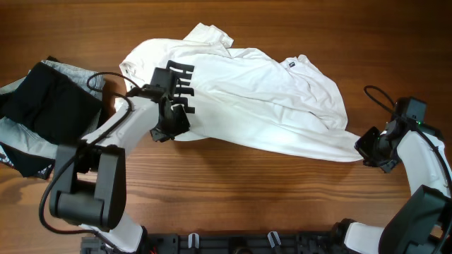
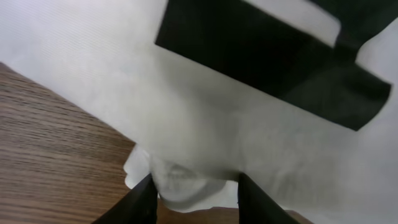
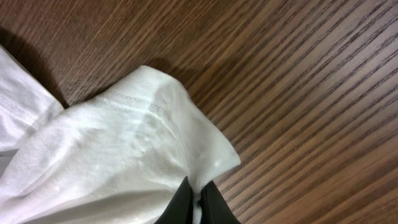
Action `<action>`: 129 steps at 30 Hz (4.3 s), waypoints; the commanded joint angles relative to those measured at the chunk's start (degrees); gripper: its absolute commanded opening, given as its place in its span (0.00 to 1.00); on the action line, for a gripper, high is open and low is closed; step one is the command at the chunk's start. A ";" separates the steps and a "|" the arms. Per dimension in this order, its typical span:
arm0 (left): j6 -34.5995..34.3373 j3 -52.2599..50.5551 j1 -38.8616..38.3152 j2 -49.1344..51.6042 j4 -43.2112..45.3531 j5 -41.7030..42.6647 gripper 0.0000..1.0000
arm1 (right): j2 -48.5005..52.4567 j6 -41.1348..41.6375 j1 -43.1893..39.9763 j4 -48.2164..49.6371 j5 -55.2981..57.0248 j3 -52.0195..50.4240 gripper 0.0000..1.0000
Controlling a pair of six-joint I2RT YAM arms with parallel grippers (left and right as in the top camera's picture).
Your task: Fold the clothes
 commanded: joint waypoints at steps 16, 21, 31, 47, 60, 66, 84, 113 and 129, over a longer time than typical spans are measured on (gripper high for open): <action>0.46 -1.20 -0.81 -0.31 0.20 -12.13 0.47 | -0.09 -0.96 -0.13 0.11 -0.22 0.74 0.06; 0.46 -4.28 -0.81 -0.31 5.51 -6.95 0.46 | -0.09 -0.98 -0.13 0.07 -0.22 0.74 0.06; 0.42 -4.42 -0.74 -2.93 -14.95 -3.43 0.04 | -0.09 -1.29 -0.13 0.11 -0.20 0.74 0.06; -3.19 1.27 -0.76 -26.62 -34.45 -0.50 0.04 | -0.09 -1.18 -0.13 0.96 -0.22 0.74 0.07; -1.90 1.14 -0.81 -24.52 -15.89 1.42 0.04 | -0.09 -1.29 -0.13 0.57 -0.20 0.74 0.07; -1.68 0.90 -3.67 -23.78 -12.00 6.73 0.04 | -0.09 -1.31 -0.13 0.68 -0.20 0.74 0.07; -1.90 -0.17 -16.09 -15.10 -1.70 -5.70 0.11 | -0.09 -1.27 -0.13 0.39 -0.96 0.74 0.07; -1.03 -0.28 -9.35 -2.89 7.10 -18.05 0.56 | -0.09 -1.42 -0.13 1.14 -1.68 0.74 0.08; -1.01 -0.28 -9.35 -0.24 8.87 -21.77 0.04 | -0.09 -1.62 -0.13 0.98 -1.68 0.74 0.08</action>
